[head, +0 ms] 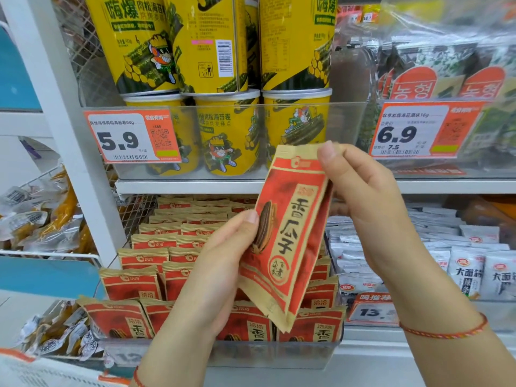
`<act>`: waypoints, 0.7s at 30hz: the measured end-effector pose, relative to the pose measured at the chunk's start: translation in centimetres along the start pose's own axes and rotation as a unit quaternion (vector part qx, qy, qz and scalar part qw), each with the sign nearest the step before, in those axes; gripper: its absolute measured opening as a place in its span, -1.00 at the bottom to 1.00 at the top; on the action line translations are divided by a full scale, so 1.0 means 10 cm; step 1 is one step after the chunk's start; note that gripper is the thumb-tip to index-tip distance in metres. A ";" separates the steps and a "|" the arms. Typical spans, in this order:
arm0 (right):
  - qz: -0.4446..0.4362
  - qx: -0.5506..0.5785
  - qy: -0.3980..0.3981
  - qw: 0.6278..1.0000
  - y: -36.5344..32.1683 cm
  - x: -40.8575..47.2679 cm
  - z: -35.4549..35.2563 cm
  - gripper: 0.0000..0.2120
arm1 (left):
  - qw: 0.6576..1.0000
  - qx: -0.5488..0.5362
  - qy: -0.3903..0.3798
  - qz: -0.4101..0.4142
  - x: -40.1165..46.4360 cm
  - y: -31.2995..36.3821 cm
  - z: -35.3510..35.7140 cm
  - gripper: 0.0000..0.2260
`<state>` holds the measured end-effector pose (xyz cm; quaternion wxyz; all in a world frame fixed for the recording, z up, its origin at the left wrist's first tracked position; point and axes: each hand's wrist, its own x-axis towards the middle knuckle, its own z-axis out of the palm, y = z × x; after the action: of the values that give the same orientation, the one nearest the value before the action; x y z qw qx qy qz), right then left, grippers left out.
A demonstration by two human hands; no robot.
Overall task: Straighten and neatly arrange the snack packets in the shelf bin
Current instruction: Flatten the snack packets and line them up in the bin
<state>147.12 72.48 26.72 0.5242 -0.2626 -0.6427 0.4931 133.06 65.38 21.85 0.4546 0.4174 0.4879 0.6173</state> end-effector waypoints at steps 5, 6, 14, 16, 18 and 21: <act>0.020 -0.038 0.008 0.999 0.10 0.05 -0.12 -0.95 | 0.971 0.155 0.094 0.154 -0.02 0.01 -0.03 -0.79; 0.022 -0.018 0.015 0.999 0.12 0.06 -0.14 -0.94 | 0.970 0.164 0.078 0.160 -0.03 0.04 -0.02 -0.76; 0.040 0.030 0.041 0.998 0.11 0.09 -0.20 -0.73 | 0.908 0.298 0.157 0.248 -0.12 0.08 0.00 -0.71; 0.026 -0.021 0.033 0.999 0.11 0.08 -0.17 -0.61 | 0.865 0.364 0.193 0.285 -0.11 0.08 -0.05 -0.68; 0.019 -0.046 0.016 0.999 0.13 0.07 -0.13 -0.50 | 0.841 0.390 0.212 0.310 -0.10 0.07 -0.09 -0.67; 0.025 -0.047 -0.019 0.998 0.16 0.05 -0.09 -0.47 | 0.811 0.417 0.231 0.339 -0.10 0.08 -0.11 -0.68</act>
<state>147.54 73.87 25.39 0.4868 -0.2930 -0.6682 0.4803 132.10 64.11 22.34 -0.1271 0.5509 0.6169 0.5475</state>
